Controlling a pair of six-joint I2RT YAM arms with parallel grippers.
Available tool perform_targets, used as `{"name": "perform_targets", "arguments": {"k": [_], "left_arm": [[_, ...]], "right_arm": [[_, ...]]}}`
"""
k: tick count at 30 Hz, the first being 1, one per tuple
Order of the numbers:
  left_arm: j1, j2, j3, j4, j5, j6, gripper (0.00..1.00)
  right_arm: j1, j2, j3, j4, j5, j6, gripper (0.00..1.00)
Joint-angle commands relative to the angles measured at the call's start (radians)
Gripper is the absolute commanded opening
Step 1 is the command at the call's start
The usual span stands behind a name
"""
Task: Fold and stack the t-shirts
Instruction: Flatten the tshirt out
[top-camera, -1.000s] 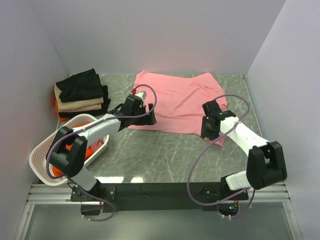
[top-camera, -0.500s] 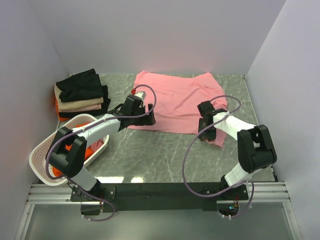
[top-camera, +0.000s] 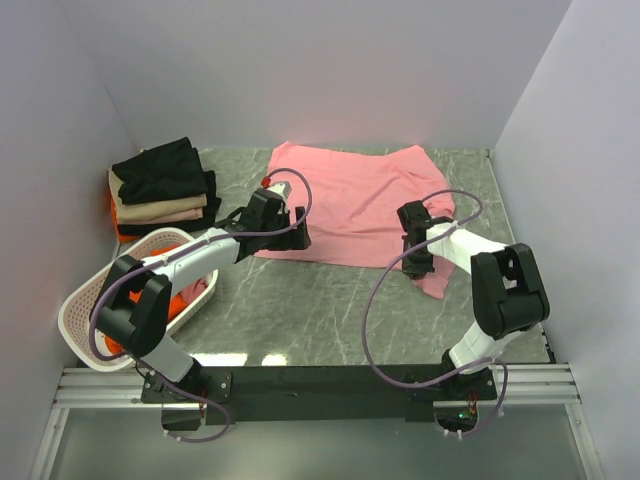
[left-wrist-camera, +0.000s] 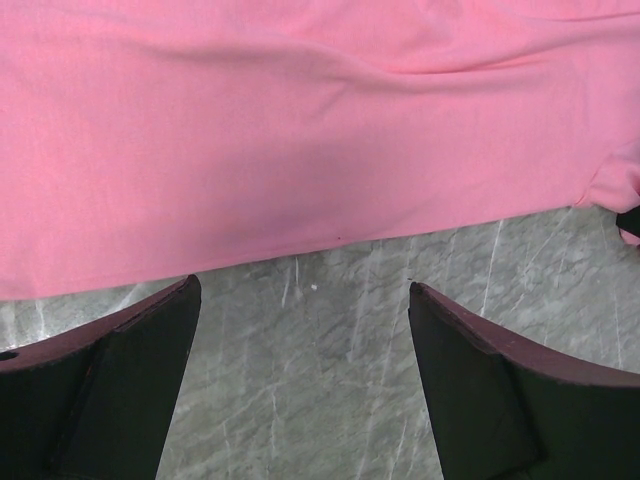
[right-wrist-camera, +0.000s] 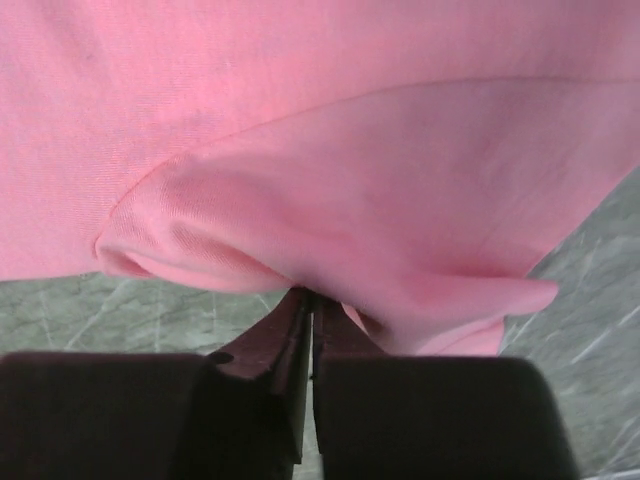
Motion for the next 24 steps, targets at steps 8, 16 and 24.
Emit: {"name": "perform_targets", "arguments": {"k": [8, 16, 24], "left_arm": [[0.001, -0.066, 0.001, -0.016, -0.023, 0.038, 0.91], [0.003, -0.082, -0.012, -0.007, 0.000, 0.038, 0.91], [0.004, -0.097, -0.008, -0.013, 0.021, 0.048, 0.91]], "right_arm": [[0.018, -0.111, 0.054, -0.105, -0.068, -0.007, 0.00], [0.047, -0.141, 0.089, -0.239, -0.170, -0.038, 0.00], [0.137, -0.199, 0.068, -0.294, -0.240, 0.001, 0.00]]}}
